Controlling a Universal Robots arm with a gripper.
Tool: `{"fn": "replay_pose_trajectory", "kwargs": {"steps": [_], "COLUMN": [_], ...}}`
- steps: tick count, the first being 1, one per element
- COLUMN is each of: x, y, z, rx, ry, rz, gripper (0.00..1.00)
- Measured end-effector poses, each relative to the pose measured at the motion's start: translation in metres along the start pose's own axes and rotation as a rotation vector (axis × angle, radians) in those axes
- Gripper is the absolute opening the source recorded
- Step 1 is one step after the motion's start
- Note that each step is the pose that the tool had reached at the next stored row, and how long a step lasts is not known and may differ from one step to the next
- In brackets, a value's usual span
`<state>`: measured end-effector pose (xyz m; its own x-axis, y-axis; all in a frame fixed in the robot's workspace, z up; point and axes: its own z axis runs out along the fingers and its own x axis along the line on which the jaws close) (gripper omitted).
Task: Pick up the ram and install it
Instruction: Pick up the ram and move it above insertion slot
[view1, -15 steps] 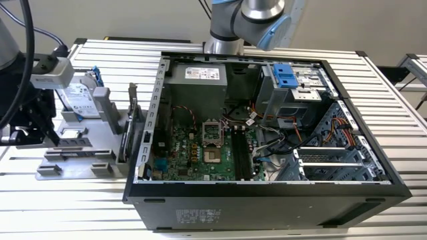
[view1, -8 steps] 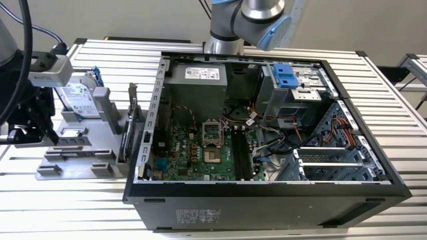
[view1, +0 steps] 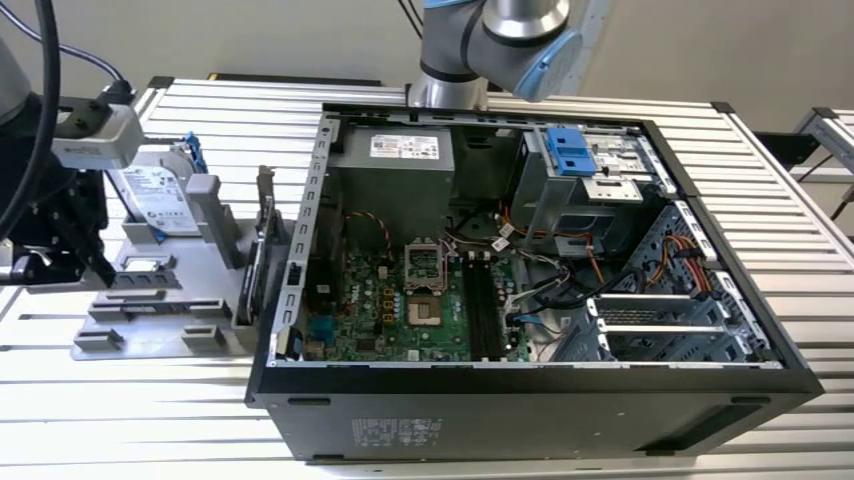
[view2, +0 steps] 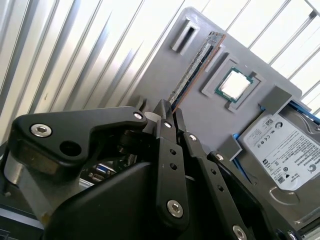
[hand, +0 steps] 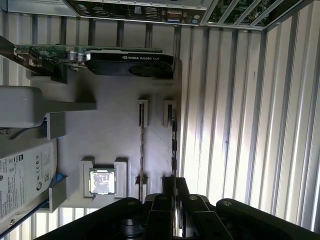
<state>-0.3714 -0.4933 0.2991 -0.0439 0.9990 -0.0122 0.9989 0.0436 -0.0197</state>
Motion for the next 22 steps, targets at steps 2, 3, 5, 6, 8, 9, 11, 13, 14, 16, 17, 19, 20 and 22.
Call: {"fn": "replay_pose_trajectory", "kwargs": {"steps": [2, 3, 5, 6, 8, 9, 11, 13, 14, 16, 17, 19, 20, 22], "x": [0.0, 0.0, 0.0, 0.0, 0.0, 0.0, 0.0, 0.0, 0.0001, 0.0, 0.0, 0.0, 0.0, 0.0], "y": [0.0, 0.0, -0.0001, -0.0001, -0.0002, -0.0003, -0.0003, -0.0003, -0.0004, -0.0004, -0.0004, -0.0004, -0.0004, -0.0004], "z": [-0.001, -0.0014, -0.0022, -0.0026, -0.0033, -0.0036, -0.0042, -0.0049, -0.0051, -0.0059, -0.0062, -0.0069, -0.0072, -0.0078], "rx": [0.0, -0.0001, -0.0001, -0.0001, 0.0, -0.0001, 0.0, 0.0, 0.0, 0.0, 0.0, 0.0, 0.0, -0.0001], "ry": [0.0, -0.0001, 0.0001, 0.0001, 0.0, -0.0001, 0.0, 0.0, 0.0001, -0.0001, 0.0, 0.0, 0.0, 0.0001], "rz": [0.0, 0.0, 0.0, 0.0, 0.0, 0.0, 0.0, 0.0, 0.0, 0.0, 0.0, 0.0, 0.0, 0.0], "gripper": [0.0, 0.0, 0.0, 0.0, 0.0, 0.0, 0.0, 0.0, 0.0, 0.0, 0.0, 0.0, 0.0, 0.0]}}
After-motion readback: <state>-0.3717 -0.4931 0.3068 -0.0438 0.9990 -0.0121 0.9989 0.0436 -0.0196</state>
